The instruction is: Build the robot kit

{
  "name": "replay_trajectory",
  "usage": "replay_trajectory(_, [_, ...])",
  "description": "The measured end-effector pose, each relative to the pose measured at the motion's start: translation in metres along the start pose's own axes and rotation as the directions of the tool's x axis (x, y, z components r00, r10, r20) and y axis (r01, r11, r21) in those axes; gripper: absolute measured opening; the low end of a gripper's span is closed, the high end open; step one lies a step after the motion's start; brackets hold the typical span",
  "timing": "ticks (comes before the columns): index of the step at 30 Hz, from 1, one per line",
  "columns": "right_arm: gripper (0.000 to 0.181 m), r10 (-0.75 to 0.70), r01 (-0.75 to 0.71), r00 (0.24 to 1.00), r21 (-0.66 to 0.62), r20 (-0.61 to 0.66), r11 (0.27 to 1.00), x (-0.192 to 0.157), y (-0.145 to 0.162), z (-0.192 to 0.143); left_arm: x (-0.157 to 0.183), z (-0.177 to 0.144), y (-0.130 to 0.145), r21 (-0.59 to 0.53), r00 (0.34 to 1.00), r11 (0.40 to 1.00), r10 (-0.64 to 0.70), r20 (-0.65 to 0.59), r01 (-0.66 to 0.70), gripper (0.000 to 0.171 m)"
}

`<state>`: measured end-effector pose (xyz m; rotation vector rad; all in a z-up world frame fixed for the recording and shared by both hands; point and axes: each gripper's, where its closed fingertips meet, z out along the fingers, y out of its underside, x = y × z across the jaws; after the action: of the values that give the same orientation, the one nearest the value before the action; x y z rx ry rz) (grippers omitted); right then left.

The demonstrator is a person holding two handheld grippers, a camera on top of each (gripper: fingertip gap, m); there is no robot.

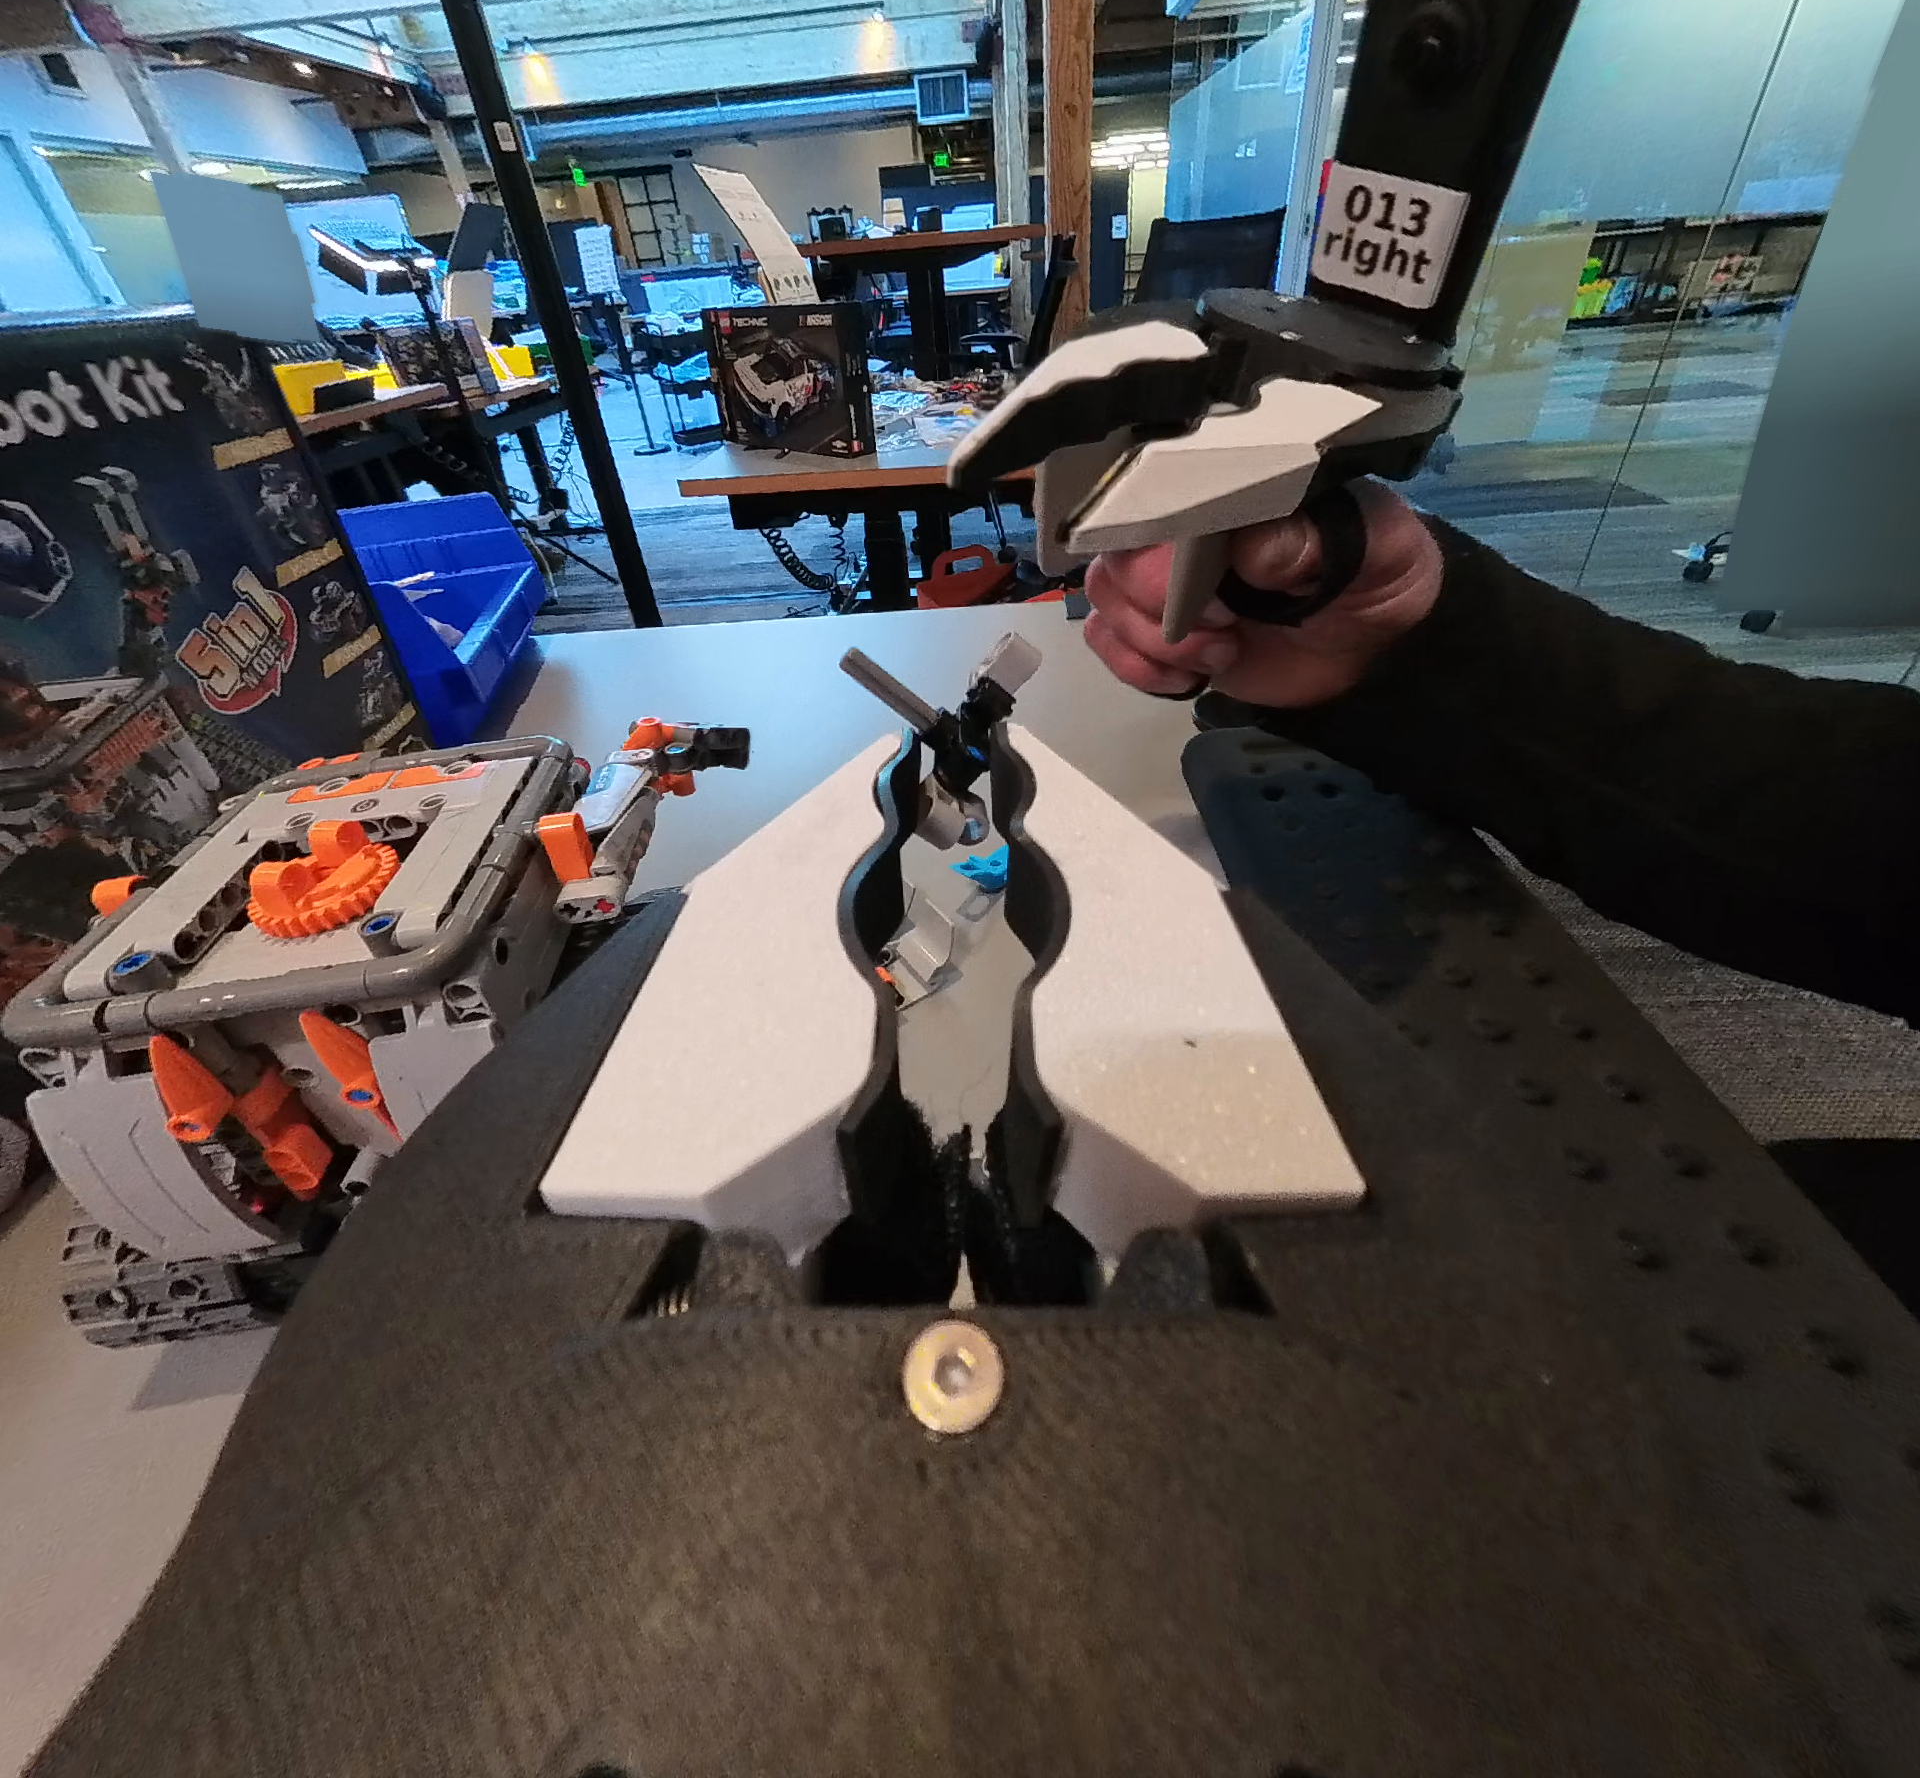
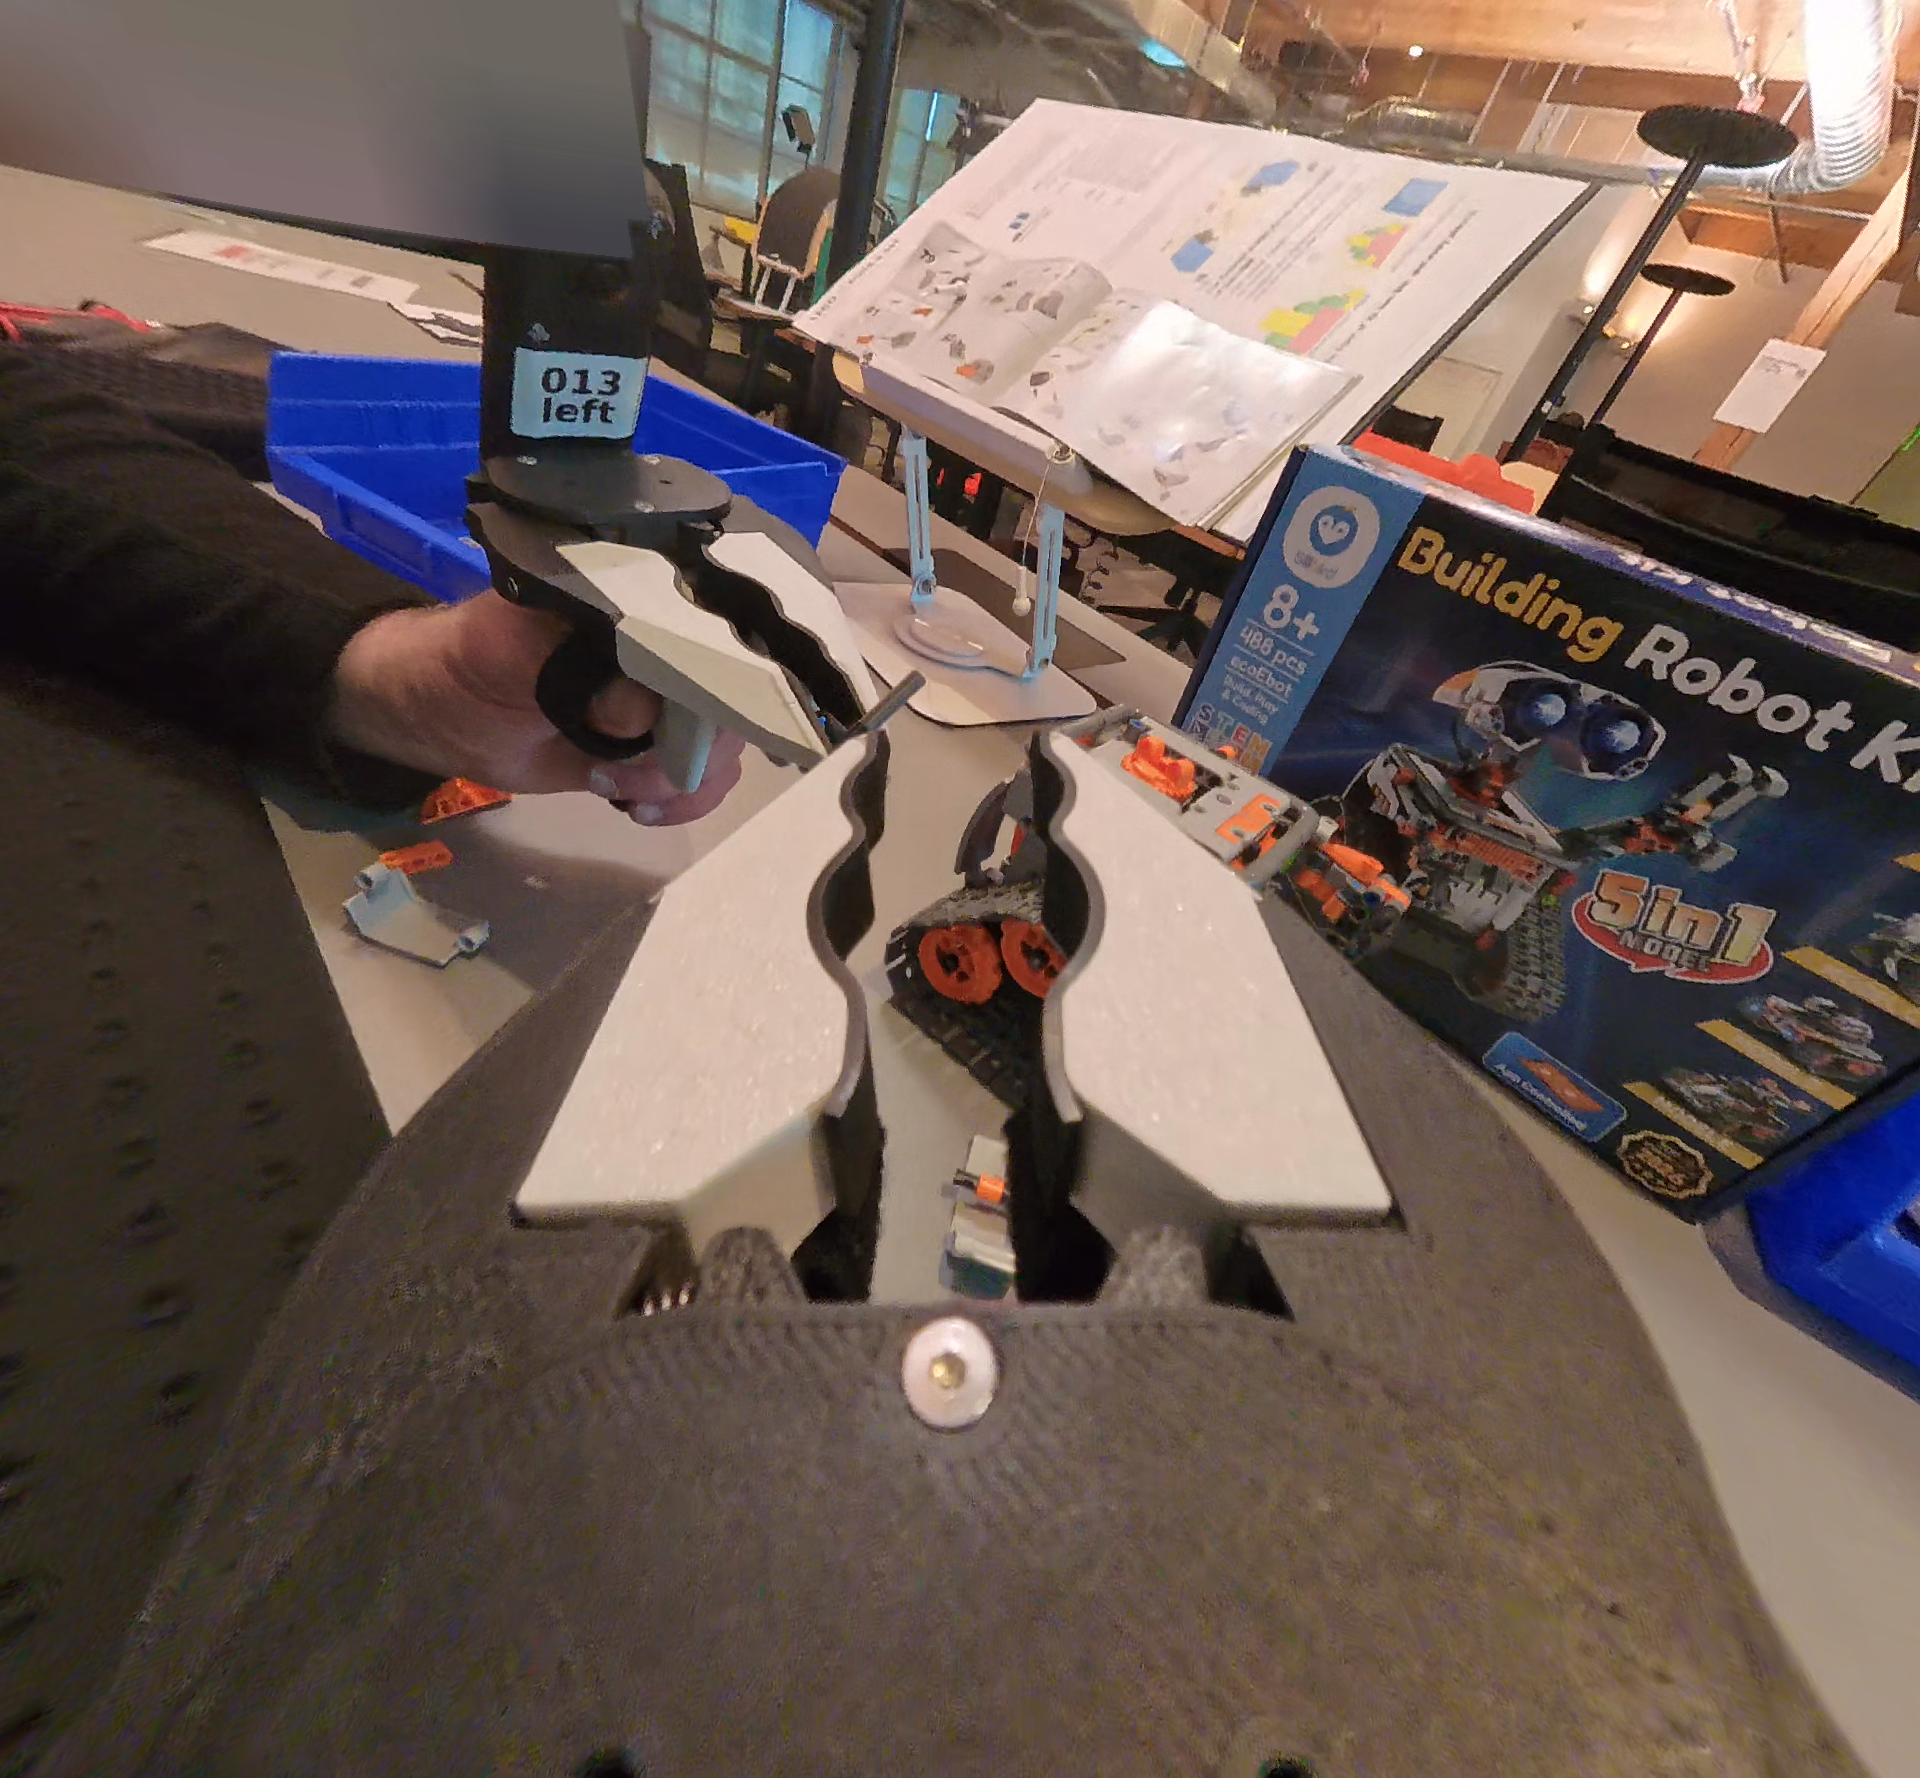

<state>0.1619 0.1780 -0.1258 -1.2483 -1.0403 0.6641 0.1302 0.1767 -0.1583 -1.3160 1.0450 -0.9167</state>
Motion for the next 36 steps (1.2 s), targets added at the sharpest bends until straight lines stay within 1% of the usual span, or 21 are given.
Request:
replay_trajectory(8, [0.029, 0.018, -0.018, 1.0, -0.055, -0.006, 0.998, -0.008, 0.013, -0.013, 0.008, 0.004, 0.005, -0.029, 0.998, 0.998, 0.056, -0.008, -0.056, 0.01])
replay_trajectory(10, [0.032, 0.028, -0.029, 1.0, -0.106, -0.008, 0.994, -0.009, 0.021, -0.016, 0.008, 0.005, 0.007, -0.04, 0.998, 0.997, 0.067, -0.008, -0.067, 0.01])
replay_trajectory(13, [0.037, 0.035, -0.035, 0.999, -0.233, -0.005, 0.972, -0.012, 0.04, -0.023, 0.009, 0.006, 0.011, -0.062, 0.995, 0.993, 0.102, -0.006, -0.102, 0.01])
replay_trajectory(16, [0.039, 0.056, -0.043, 0.998, -0.377, 0.022, 0.925, -0.019, 0.063, -0.031, 0.012, 0.008, 0.015, -0.091, 0.989, 0.985, 0.146, -0.013, -0.146, 0.01])
replay_trajectory(19, [0.04, 0.078, -0.04, 0.995, -0.507, 0.055, 0.861, -0.029, 0.091, -0.039, 0.016, 0.011, 0.023, -0.136, 0.981, 0.971, 0.194, -0.034, -0.196, 0.01])
replay_trajectory(22, [0.041, 0.114, -0.033, 0.989, -0.607, 0.096, 0.794, -0.041, 0.117, -0.044, 0.017, 0.012, 0.029, -0.165, 0.972, 0.958, 0.232, -0.041, -0.236, 0.01])
replay_trajectory(25, [0.042, 0.152, -0.034, 0.982, -0.689, 0.111, 0.724, -0.049, 0.142, -0.049, 0.019, 0.014, 0.036, -0.189, 0.964, 0.945, 0.26, -0.052, -0.265, 0.01])
replay_trajectory(28, [0.043, 0.186, -0.042, 0.975, -0.729, 0.119, 0.683, -0.054, 0.156, -0.05, 0.023, 0.017, 0.042, -0.209, 0.956, 0.933, 0.285, -0.065, -0.293, 0.01])
replay_trajectory(30, [0.04, 0.191, -0.039, 0.974, -0.743, 0.12, 0.668, -0.055, 0.161, -0.049, 0.025, 0.019, 0.045, -0.219, 0.951, 0.926, 0.299, -0.075, -0.309, 0.011])
replay_trajectory(31, [0.03, 0.203, -0.039, 0.97, -0.742, 0.133, 0.669, -0.058, 0.161, -0.047, 0.026, 0.019, 0.047, -0.224, 0.949, 0.922, 0.307, -0.077, -0.317, 0.011])
replay_trajectory(34, [0.029, 0.222, -0.057, 0.967, -0.738, 0.128, 0.672, -0.057, 0.16, -0.046, 0.026, 0.019, 0.048, -0.232, 0.937, 0.908, 0.342, -0.073, -0.349, 0.01])
replay_trajectory(36, [0.028, 0.214, -0.069, 0.971, -0.723, 0.111, 0.687, -0.051, 0.158, -0.047, 0.026, 0.02, 0.048, -0.236, 0.931, 0.901, 0.359, -0.07, -0.365, 0.01])
